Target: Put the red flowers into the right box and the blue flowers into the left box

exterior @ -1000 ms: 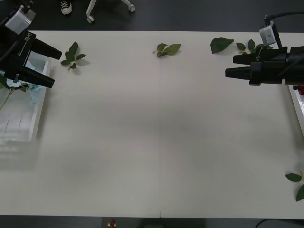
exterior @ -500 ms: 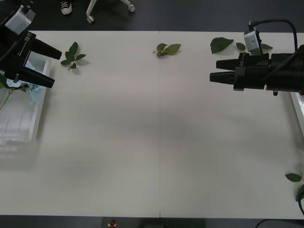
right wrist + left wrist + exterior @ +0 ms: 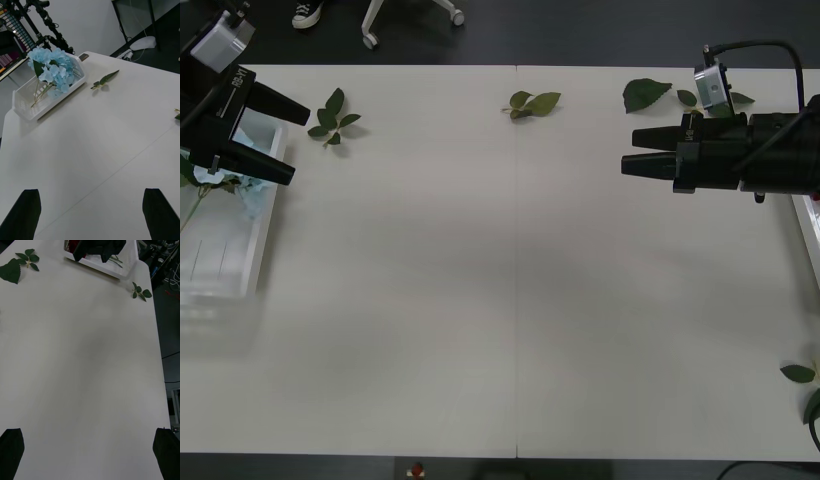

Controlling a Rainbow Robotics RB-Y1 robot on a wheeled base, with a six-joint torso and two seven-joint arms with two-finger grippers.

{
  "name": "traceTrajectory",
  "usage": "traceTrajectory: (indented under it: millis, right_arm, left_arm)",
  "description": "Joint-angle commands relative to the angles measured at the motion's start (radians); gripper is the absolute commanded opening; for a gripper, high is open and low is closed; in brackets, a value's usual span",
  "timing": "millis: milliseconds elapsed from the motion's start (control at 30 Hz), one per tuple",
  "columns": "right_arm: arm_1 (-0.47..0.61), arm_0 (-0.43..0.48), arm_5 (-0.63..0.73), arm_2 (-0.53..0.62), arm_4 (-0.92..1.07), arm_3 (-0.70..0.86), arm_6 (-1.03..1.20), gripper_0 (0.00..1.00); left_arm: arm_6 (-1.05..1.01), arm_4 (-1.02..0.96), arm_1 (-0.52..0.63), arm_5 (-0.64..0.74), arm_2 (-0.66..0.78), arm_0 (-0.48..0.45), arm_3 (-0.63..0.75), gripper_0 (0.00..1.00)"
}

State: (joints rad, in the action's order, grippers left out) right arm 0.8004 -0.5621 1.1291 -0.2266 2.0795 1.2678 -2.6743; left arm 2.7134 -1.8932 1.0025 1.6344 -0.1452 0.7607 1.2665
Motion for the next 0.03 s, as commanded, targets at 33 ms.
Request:
traceTrajectory:
  millis: [33]
  right_arm:
    - [-0.006, -0.028, 0.004, 0.013, 0.007, 0.008, -0.031, 0.79]
  left_arm:
    - [-0.008, -0.009, 0.025, 0.007, 0.015, 0.022, 0.008, 1.00]
